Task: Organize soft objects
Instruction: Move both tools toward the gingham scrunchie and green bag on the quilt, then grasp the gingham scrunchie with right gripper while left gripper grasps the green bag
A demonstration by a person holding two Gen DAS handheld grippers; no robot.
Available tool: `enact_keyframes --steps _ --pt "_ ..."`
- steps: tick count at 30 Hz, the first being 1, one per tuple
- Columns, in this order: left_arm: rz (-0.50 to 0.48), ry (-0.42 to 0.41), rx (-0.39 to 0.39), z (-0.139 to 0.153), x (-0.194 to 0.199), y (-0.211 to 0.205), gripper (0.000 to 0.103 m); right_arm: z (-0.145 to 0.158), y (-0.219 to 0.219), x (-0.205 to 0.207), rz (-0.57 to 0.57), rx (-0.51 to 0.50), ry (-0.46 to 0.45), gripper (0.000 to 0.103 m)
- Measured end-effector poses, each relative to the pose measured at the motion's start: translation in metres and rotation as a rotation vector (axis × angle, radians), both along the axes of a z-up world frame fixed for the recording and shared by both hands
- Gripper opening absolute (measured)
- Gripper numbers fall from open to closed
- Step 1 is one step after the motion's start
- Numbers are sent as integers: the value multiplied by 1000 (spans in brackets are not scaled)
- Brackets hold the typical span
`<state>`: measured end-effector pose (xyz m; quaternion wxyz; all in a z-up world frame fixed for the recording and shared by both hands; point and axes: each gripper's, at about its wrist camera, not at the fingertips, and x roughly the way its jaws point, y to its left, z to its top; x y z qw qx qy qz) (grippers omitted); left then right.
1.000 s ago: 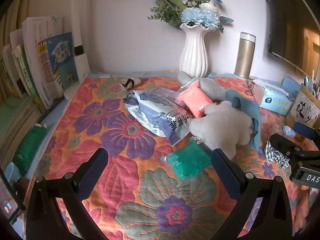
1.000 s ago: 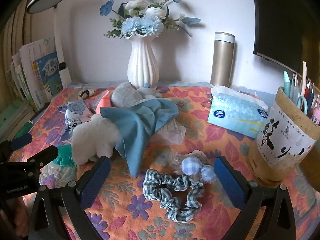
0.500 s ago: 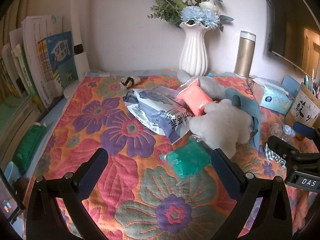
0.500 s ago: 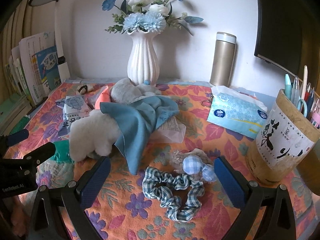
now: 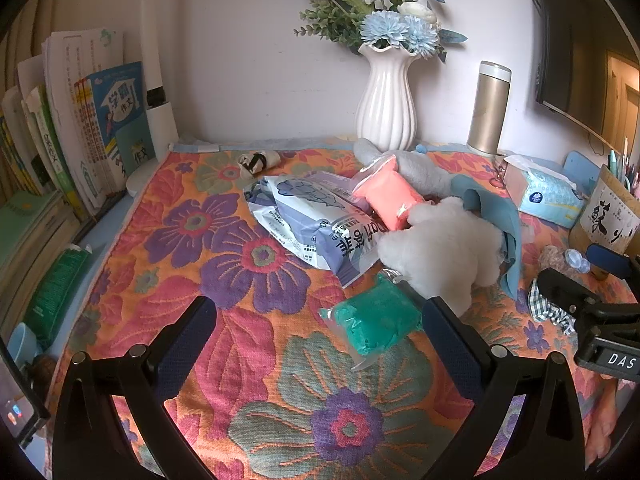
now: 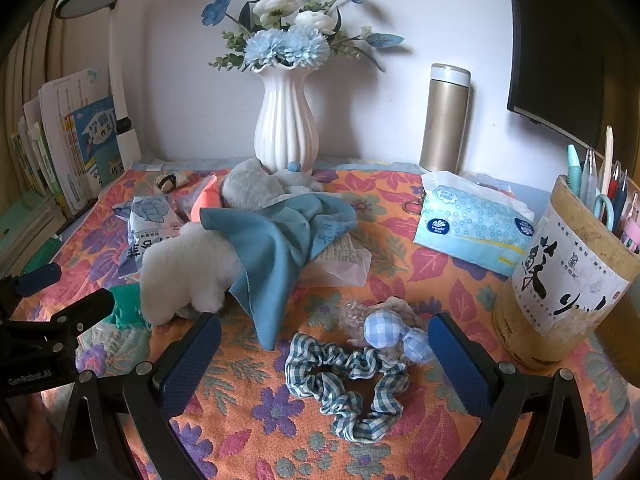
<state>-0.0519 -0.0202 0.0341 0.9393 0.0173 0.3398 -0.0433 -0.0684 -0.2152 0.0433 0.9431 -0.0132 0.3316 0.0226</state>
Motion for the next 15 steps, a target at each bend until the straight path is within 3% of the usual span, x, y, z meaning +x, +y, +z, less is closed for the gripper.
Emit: enact_keyframes --steps 7,15 --pt "-1 1 -1 0 0 -1 102 2 -10 -2 -8 55 -5 103" --pt "-10 15 -4 -1 1 -2 102 2 -9 -2 3 49 -2 103"
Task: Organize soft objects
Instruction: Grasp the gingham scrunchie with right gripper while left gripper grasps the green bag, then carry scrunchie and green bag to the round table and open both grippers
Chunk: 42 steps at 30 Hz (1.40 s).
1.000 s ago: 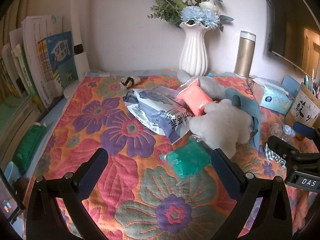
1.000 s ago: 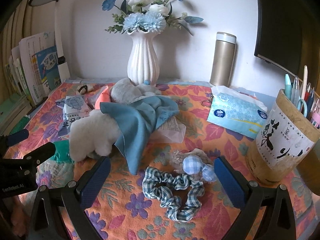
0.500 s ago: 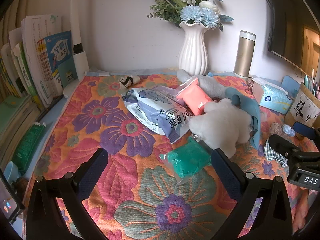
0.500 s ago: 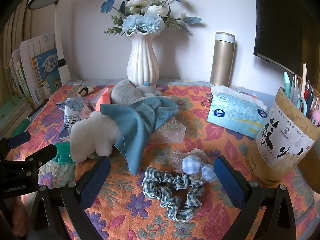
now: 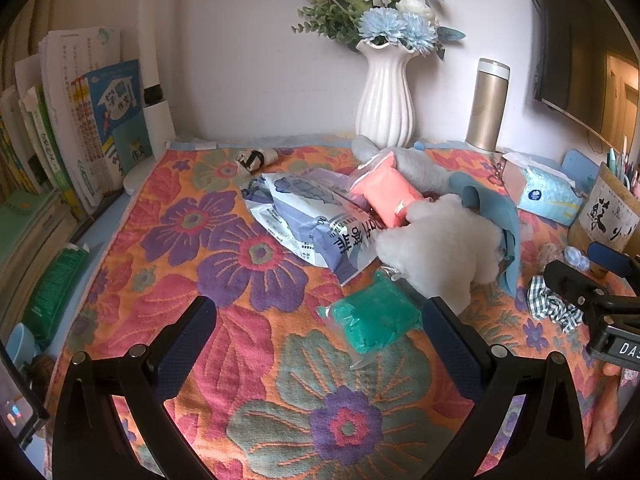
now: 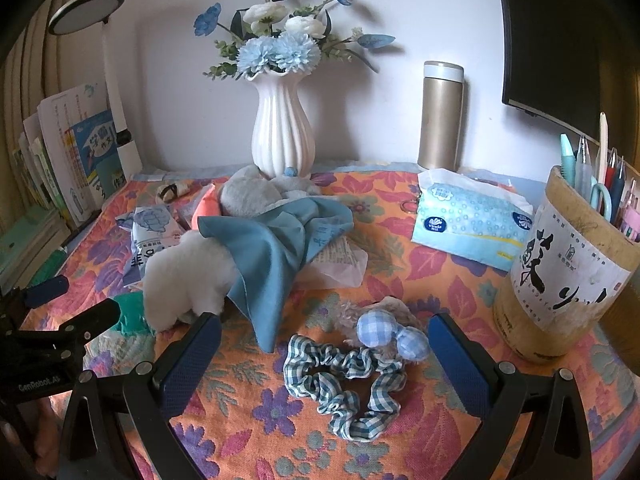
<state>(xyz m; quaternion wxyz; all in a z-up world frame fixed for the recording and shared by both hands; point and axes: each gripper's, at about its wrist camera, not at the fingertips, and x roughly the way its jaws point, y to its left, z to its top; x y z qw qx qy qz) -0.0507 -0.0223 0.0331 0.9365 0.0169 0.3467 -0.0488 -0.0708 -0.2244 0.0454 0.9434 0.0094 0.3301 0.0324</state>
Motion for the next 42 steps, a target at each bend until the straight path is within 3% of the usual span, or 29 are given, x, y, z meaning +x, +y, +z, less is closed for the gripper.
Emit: enact_keyframes --steps 5,8,13,17,20,21,23,24,25,28,33,36,42 --pt "-109 94 -47 -1 0 2 102 -5 -26 -8 77 93 109 103" --pt "-157 133 -36 -4 -5 -2 102 -10 -42 -15 101 149 158 103" --pt "-172 192 -73 -9 7 -8 102 -19 -31 -1 130 88 267 103" --pt "-174 221 -66 -13 19 -17 98 -21 -25 8 102 31 262 103" --pt "-187 234 -35 -16 27 -29 78 -26 -21 18 87 -12 279 86" --pt "-185 237 -22 -18 28 -32 71 -29 -18 20 93 -24 294 73" --pt "-181 220 -10 -20 27 -32 61 -29 -14 17 93 -59 273 59" --pt "-180 208 -3 -20 26 -32 54 -28 -12 14 105 -63 265 44" --pt "-177 200 5 -19 23 -32 53 -26 -11 12 117 -64 258 36" --pt "-175 186 -9 -14 12 -25 51 -24 -14 4 125 -30 258 30" --pt "-163 165 -65 0 -15 -8 50 -15 -24 -13 149 105 245 29" --pt "-176 124 -106 20 -29 -4 50 0 -31 -26 148 152 215 29" --pt "-280 14 -118 73 -42 -40 50 47 -60 -58 104 205 115 29"
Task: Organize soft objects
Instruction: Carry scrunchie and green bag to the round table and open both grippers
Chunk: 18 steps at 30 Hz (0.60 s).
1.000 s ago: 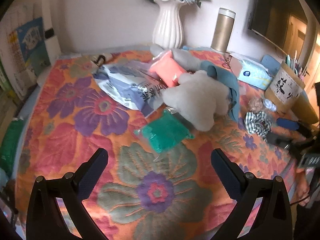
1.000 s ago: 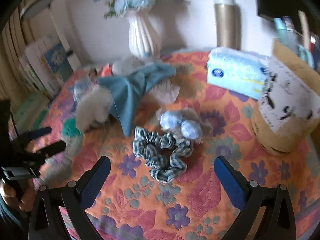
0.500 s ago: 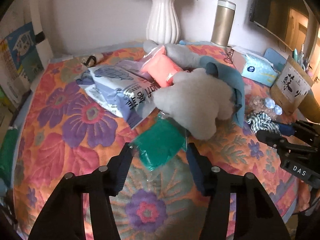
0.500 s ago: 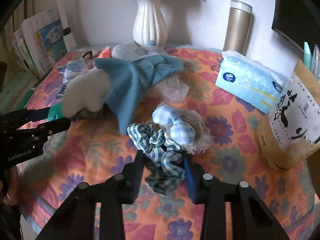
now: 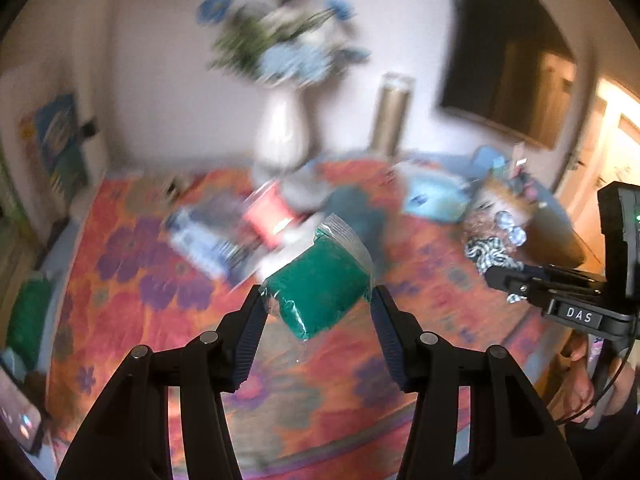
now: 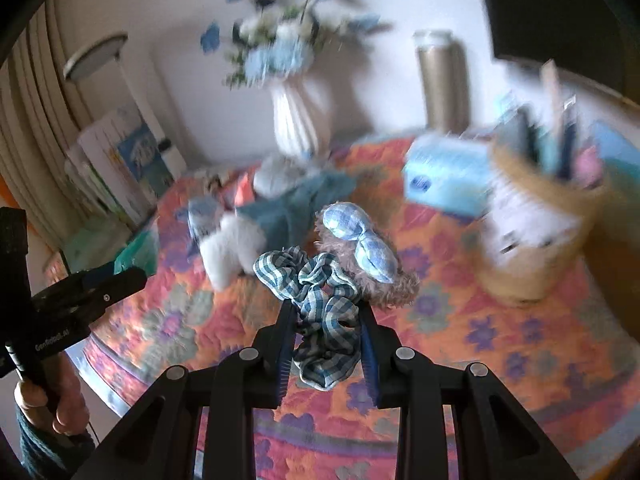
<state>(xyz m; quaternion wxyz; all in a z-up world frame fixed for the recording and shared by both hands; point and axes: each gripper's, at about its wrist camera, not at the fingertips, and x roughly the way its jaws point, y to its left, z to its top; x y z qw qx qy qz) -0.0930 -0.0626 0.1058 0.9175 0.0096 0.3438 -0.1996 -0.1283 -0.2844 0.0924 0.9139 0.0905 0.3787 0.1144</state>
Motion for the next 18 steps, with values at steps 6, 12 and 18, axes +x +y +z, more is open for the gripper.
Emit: enact_keyframes --steps 6,12,18 --pt "-158 -98 -8 54 12 -85 50 63 -58 -29 -140 -32 -130 29" --pt "-325 -135 -23 83 37 -196 50 88 -159 -32 -398 -51 -136 29" --pt "-498 -69 -8 62 42 -291 50 39 -250 -10 -576 27 72 29"
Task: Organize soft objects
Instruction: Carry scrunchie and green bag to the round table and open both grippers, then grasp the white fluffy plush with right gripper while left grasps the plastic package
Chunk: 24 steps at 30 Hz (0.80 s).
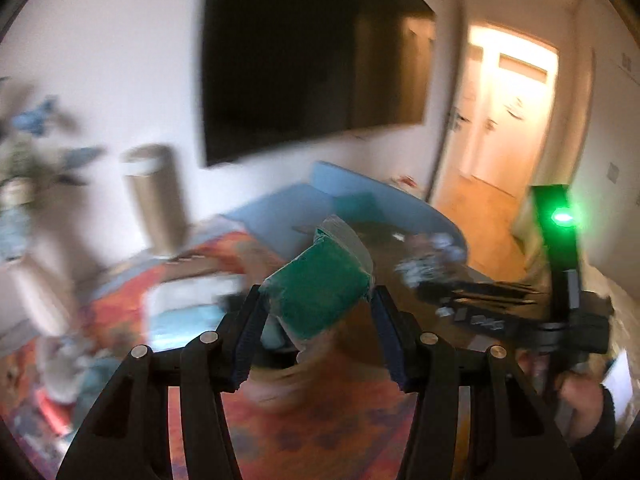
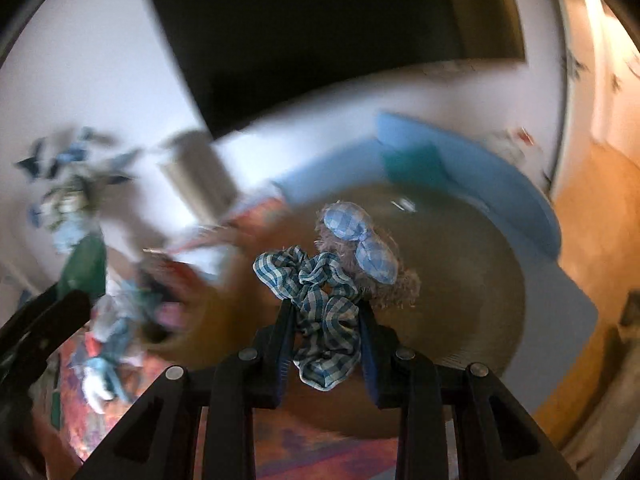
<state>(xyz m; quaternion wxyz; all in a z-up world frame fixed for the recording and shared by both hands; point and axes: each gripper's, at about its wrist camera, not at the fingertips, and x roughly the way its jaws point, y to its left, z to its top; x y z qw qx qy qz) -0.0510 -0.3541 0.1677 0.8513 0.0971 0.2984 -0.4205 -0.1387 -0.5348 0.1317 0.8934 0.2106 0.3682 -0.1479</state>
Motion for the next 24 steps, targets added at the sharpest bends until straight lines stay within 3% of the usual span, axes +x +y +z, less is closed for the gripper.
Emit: enact_keyframes --steps 3,4,5,6,7,11,16,19,24 --pt "-51 31 29 -16 0 -35 55 -22 -21 5 -25 68 50 30" --pt "-69 43 31 -21 1 -44 57 -25 -25 5 -26 80 53 34" --pt "-79 50 36 -24 2 -50 65 -29 -31 5 -34 95 67 39" --pt "-79 51 41 -27 2 -56 75 -31 -33 4 -42 101 75 49" --pt "-74 52 41 -28 0 -58 77 -30 -37 1 -52 103 69 54" --pt "-88 82 -3 -24 -4 -44 78 -17 -33 -17 -45 70 5 54" --pt "-33 81 -60 -12 -9 8 78 1 -12 -27 9 56 -53 54" --pt "43 61 -67 -9 -17 53 78 16 33 -30 131 28 -102 60" --pt "238 40 -63 -6 -22 144 78 29 123 -19 367 -23 -132 60"
